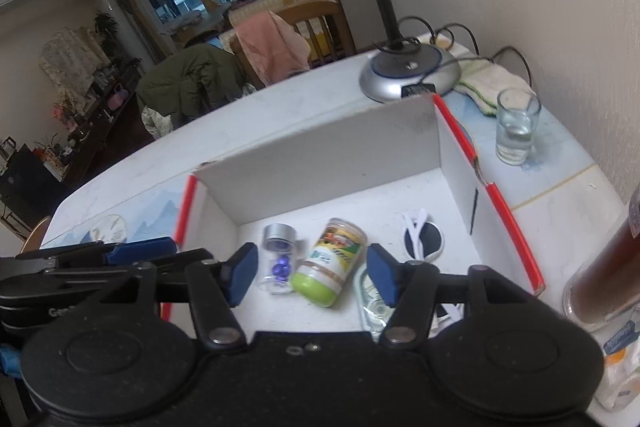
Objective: Organize rigid objects
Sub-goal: 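Open both grippers to release the jar and sunglasses in the box, then withdraw both grippers from the box and reach toward the remaining table items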
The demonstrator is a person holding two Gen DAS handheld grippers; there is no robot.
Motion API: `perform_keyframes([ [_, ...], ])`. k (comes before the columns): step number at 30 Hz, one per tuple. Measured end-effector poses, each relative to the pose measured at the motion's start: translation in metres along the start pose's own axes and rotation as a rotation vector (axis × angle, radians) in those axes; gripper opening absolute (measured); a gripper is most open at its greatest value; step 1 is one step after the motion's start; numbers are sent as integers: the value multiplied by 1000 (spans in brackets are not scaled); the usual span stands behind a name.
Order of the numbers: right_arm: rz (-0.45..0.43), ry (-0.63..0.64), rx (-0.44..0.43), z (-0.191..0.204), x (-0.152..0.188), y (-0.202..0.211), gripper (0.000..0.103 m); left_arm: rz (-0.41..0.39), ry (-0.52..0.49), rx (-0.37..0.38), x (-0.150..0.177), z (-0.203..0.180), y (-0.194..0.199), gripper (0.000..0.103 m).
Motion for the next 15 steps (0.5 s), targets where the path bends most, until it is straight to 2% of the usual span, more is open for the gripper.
perform_keyframes([
  [2,-17,4,-2,10,2,6,67,-6,17,-14,1,8,15,66],
  [8,-49,21,-25,46,12,22,80,-52,46,-34,4,34,61,67],
  [9,-52,23,-37,52,14,24,83,-57,45,-45,5,39,68,68],
  [11,-61,30,-52,65,19,28,89,-68,41,-66,7,49,81,78],
  [15,-75,42,-65,92,29,33,94,-86,39,-86,11,70,103,78],
])
Point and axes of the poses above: each gripper's, at about its wrist camera, not at the fingertips, and y roughly against the way its jaws point, z to its left, x to its underside, the point moved 3 cm from there along -y, roughly the way its jaws point, and after that the axes turned 14 degrees about -z, right-handed, at the moved point
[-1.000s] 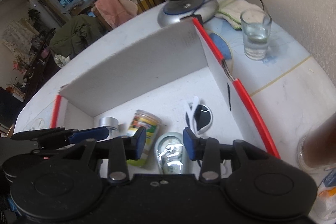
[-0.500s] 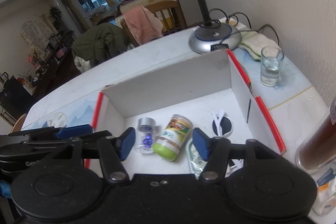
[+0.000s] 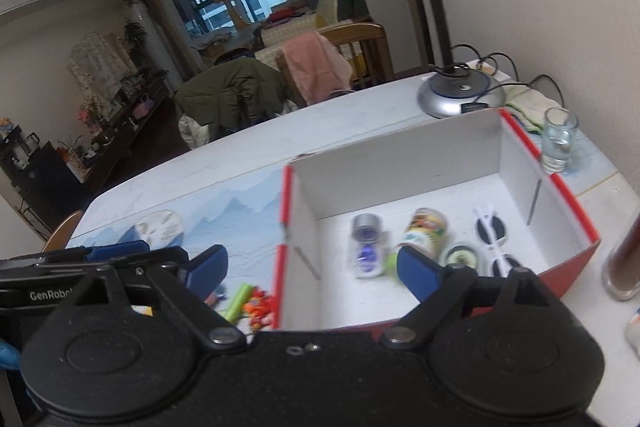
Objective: Organize rigid objects
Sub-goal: 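Withdraw both grippers from the box and reach toward the remaining table items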
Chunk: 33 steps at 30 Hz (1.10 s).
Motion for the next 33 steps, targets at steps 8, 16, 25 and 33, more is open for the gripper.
perform_keyframes([
  [8,-4,30,-29,54,22,-1,100,-13,-6,-5,6,42,31,84],
  [16,26,55,-38,100,46,-10,100,-14,5,-31,13,93,47,103],
  [25,90,92,-26,131,75,-25,100,-20,7,-95,28,143,42,103],
  [33,130,128,39,137,89,-50,97,8,88,-142,57,175,25,103],
])
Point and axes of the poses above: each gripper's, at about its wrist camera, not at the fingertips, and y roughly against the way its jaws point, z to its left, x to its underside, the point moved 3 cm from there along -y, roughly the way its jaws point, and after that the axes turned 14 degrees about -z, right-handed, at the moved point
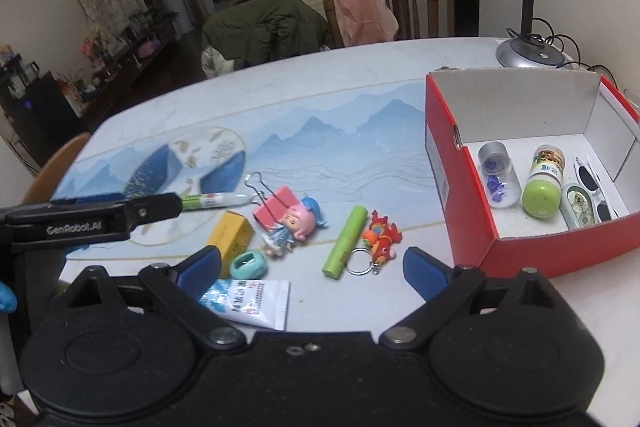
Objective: Organize rigid objects
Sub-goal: 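Withdraw both grippers from the box and reach toward the remaining table items, then grasp the yellow box with the left gripper while the right gripper grasps the green glue stick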
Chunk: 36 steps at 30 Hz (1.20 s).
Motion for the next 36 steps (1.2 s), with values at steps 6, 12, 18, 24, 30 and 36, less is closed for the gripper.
perform_keyframes([
  [6,39,2,39,-1,4,-26,88,17,-19,6,18,7,-15,103],
  [12,93,0,64,-5,11,-55,79,57,-66,2,31,9,-33,103],
  [18,148,-1,50,-3,18,-78,70,87,-81,11,39,9,-48,103],
  [24,193,-14,50,-4,21,-99,52,113,-98,15,43,8,-63,102],
  [30,207,-20,74,-7,22,-110,41,114,-104,12,43,12,-72,98],
  [36,220,-14,109,-9,22,-119,30,120,-113,17,43,12,-80,81],
])
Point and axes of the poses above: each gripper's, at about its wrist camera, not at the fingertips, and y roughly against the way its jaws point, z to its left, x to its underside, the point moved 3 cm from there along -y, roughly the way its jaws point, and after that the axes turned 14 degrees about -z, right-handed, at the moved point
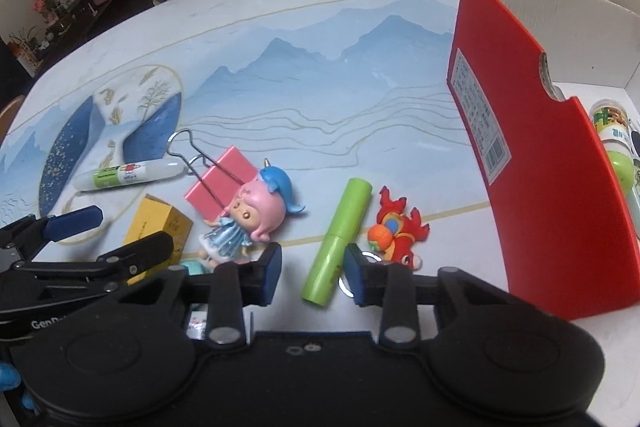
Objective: Organize rigid objects
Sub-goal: 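Grasp the yellow box with the left gripper while the right gripper grasps the green glue stick, then carry the yellow box with the left gripper into the shoebox while the right gripper carries the glue stick in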
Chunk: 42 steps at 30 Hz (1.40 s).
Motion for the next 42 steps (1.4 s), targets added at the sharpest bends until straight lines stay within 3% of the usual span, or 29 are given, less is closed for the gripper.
perform_keyframes([
  [12,7,44,45,6,-2,-10,19,-7,-83,-18,3,-6,-5,54],
  [19,1,72,52,11,-3,-12,16,-3,-88,-24,2,-5,-3,30],
  [34,-46,-67,-28,-3,-5,30,15,14,-22,-34,-9,-1,23,29],
  [42,-100,-119,-74,-11,-12,65,15,-10,-8,-4,-27,-12,50,29],
])
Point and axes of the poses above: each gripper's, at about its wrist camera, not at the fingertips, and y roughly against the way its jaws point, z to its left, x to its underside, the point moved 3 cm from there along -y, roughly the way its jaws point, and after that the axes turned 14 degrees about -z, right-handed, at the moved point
